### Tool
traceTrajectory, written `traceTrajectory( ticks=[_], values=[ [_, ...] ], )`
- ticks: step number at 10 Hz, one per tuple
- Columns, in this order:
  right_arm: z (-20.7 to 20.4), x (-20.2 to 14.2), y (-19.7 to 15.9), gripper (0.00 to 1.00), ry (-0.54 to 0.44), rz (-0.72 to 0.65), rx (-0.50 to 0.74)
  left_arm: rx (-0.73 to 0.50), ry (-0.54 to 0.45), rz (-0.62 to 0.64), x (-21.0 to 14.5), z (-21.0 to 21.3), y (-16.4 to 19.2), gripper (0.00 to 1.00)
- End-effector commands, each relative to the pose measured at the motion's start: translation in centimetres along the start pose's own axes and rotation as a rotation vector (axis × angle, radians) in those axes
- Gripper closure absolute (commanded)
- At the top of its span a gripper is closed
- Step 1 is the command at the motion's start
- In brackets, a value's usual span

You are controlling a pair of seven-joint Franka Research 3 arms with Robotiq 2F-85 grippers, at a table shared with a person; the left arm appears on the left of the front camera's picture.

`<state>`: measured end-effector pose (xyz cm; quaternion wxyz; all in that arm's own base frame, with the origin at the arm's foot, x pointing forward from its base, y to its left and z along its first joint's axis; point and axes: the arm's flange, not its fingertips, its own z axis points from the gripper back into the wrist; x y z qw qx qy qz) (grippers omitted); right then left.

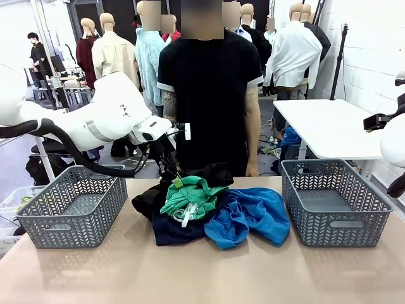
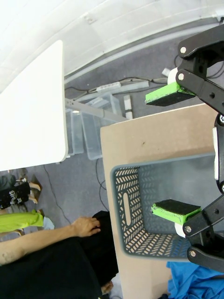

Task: Sort the tops and bottoms.
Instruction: Lift clothes from the center of the table with your left hand.

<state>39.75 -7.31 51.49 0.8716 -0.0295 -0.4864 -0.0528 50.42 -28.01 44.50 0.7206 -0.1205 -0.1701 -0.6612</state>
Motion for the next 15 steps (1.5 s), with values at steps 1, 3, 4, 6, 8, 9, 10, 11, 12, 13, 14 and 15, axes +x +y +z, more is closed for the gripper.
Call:
traceTrajectory(
  ticks=[1,3,4,6,8,9,10,11,12,13,14,15],
  values=[
    [0.0,0.0,0.0,0.00,0.007,0.001,0.001,-0.034,-0.029,-0.009,-0.1,0.2,0.3,1.00],
    [0.0,0.0,0.0,0.00,0.007,0.001,0.001,-0.030,-0.034,-0.007,0.2,0.6,0.1,1.00],
    [0.0,0.0,0.0,0.00,0.007,0.001,0.001,-0.026,-0.032,0.003,0.8,1.4,-0.6,1.00],
    [0.0,0.0,0.0,0.00,0.007,0.001,0.001,-0.012,0.060,-0.021,5.4,5.3,-3.7,1.00],
    [0.0,0.0,0.0,0.00,0.007,0.001,0.001,-0.008,0.099,-0.083,8.9,10.2,-5.9,1.00],
    [0.0,0.0,0.0,0.00,0.007,0.001,0.001,0.015,0.092,-0.117,10.8,13.0,-7.4,1.00],
    [0.0,0.0,0.0,0.00,0.007,0.001,0.001,0.006,0.076,-0.156,12.6,15.3,-8.9,1.00],
    [0.0,0.0,0.0,0.00,0.007,0.001,0.001,0.047,0.073,-0.184,14.2,16.9,-10.0,1.00],
    [0.0,0.0,0.0,0.00,0.007,0.001,0.001,0.115,0.064,-0.182,15.7,18.5,-10.6,1.00],
    [0.0,0.0,0.0,0.00,0.007,0.001,0.001,0.123,0.030,-0.164,17.3,20.7,-11.1,1.00],
    [0.0,0.0,0.0,0.00,0.007,0.001,0.001,0.119,-0.027,-0.130,19.3,23.8,-11.3,1.00],
    [0.0,0.0,0.0,0.00,0.007,0.001,0.001,0.152,-0.065,-0.117,21.9,27.0,-12.3,1.00]
  ],
)
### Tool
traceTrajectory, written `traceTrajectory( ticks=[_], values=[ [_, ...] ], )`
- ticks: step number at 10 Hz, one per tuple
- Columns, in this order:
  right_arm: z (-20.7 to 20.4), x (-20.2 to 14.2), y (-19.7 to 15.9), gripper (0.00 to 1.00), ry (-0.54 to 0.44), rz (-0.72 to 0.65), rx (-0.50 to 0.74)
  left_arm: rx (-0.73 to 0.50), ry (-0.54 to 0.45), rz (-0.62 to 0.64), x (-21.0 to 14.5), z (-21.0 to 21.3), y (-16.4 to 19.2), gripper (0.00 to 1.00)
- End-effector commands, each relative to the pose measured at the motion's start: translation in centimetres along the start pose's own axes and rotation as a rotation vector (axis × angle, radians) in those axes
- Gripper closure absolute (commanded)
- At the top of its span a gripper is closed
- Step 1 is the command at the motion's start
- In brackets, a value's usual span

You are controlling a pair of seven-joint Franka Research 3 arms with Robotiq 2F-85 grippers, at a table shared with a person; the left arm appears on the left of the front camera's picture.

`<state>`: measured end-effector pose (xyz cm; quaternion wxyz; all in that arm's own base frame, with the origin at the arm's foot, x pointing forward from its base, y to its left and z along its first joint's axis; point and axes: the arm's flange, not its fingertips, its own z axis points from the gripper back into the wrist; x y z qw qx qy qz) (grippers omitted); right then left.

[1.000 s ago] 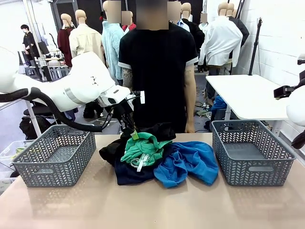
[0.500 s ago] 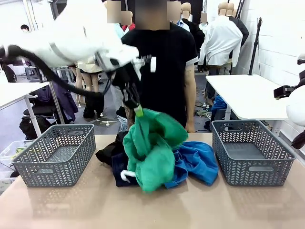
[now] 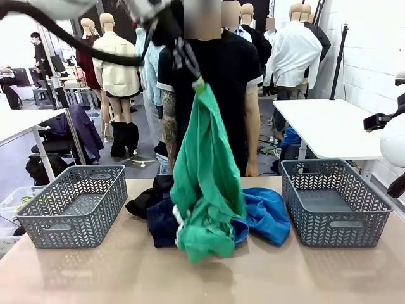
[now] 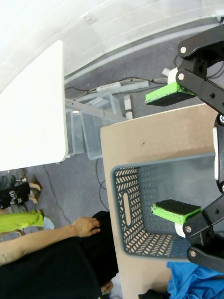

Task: Sort the tops and bottoms.
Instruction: Lift clothes from the center of the table with your left hand, then sort the clothes according to human instructions.

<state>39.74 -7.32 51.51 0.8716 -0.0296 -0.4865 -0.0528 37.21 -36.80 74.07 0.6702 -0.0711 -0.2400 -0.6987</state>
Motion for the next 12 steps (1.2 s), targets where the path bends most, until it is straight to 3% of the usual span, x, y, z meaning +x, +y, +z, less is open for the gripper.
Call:
traceTrajectory(
  ticks=[1,4,7,8,12],
  values=[
    [-0.1,-0.1,0.0,0.00,0.007,0.001,0.001,0.055,-0.040,0.037,5.0,4.1,0.1,1.00],
    [-0.1,-0.1,0.0,0.00,0.007,0.001,0.001,0.107,-0.159,0.070,9.4,10.9,-1.5,1.00],
    [-0.1,-0.1,0.0,0.00,0.007,0.001,0.001,0.115,-0.285,0.078,9.6,15.8,-3.0,1.00],
    [-0.1,-0.1,0.0,0.00,0.007,0.001,0.001,0.126,-0.214,0.063,8.8,13.1,-2.9,1.00],
    [-0.1,-0.1,0.0,0.00,0.007,0.001,0.001,0.126,-0.214,0.063,8.8,13.1,-2.9,1.00]
  ],
)
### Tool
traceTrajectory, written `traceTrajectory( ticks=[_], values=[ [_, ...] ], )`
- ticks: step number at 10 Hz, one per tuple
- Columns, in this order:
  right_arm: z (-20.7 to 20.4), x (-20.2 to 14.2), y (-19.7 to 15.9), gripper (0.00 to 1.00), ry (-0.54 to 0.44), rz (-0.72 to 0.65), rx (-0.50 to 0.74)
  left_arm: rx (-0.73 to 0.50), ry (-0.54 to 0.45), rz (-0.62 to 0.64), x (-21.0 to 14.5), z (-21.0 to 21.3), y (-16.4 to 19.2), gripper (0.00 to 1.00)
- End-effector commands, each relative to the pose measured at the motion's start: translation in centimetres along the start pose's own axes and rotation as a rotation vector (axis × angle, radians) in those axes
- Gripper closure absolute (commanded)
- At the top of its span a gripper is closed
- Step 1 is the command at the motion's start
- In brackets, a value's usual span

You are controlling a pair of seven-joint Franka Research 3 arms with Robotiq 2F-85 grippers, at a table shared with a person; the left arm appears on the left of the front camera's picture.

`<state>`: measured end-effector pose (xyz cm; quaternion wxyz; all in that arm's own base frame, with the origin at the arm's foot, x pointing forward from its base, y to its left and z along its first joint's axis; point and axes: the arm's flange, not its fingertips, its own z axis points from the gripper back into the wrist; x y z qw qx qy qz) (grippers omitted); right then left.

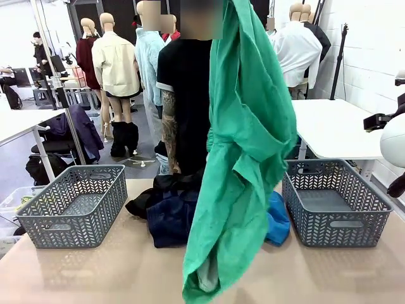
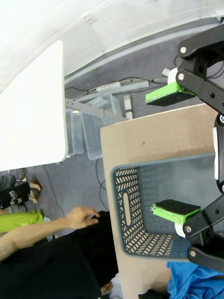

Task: Sort the tops and bottoms.
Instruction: Sort the clothes according to human instructions.

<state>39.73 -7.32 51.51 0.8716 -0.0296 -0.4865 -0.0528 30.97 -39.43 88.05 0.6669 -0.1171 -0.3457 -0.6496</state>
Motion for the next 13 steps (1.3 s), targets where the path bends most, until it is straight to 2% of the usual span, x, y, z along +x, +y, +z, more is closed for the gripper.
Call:
traceTrajectory(
  ticks=[1,13],
  values=[
    [-0.06,-0.05,-0.01,0.00,0.007,0.001,0.001,0.016,0.000,-0.008,0.09,0.60,-0.15,1.00],
    [-0.06,-0.05,-0.01,0.00,0.007,0.001,0.001,0.016,0.000,-0.008,0.09,0.60,-0.15,1.00]
  ],
)
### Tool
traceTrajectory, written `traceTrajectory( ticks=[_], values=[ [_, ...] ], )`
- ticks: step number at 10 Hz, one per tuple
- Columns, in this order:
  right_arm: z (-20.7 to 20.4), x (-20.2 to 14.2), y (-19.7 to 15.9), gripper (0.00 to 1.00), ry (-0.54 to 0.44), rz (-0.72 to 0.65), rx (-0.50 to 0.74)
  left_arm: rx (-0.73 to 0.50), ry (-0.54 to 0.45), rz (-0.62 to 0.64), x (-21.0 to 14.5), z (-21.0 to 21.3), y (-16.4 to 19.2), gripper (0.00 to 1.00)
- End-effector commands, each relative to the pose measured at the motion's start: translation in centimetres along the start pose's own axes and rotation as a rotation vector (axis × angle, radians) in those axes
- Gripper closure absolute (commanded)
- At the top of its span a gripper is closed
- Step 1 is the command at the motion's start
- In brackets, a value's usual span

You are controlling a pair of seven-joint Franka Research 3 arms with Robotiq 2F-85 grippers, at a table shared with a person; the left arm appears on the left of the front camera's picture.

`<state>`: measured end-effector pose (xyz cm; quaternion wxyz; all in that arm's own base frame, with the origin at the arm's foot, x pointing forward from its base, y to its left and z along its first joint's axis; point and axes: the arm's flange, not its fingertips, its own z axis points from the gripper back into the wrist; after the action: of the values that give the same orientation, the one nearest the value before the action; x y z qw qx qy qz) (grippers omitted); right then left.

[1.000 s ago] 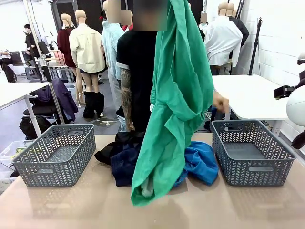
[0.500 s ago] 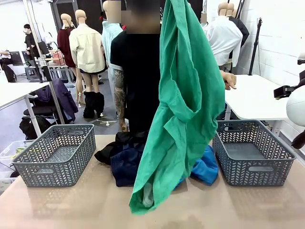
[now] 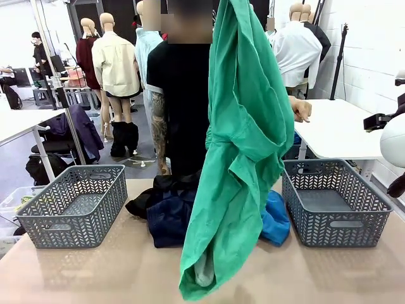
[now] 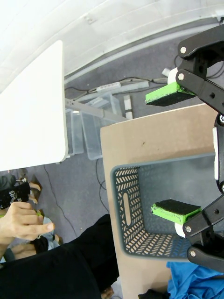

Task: Sort the tops and bottoms.
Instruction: Sort the clothes according to human instructions.

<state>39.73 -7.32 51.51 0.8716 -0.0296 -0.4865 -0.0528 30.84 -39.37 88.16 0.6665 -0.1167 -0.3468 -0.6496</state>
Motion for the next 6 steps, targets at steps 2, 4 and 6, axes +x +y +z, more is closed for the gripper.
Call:
traceTrajectory(
  ticks=[2,4,6],
  values=[
    [-0.06,-0.05,-0.01,0.00,0.007,0.001,0.001,0.014,0.001,-0.006,0.06,0.44,-0.07,1.00],
    [-0.06,-0.05,-0.01,0.00,0.007,0.001,0.001,0.000,0.000,0.000,0.00,0.00,0.00,1.00],
    [-0.06,-0.05,-0.01,0.00,0.007,0.001,0.001,0.000,0.000,0.000,0.00,0.00,0.00,1.00]
  ],
)
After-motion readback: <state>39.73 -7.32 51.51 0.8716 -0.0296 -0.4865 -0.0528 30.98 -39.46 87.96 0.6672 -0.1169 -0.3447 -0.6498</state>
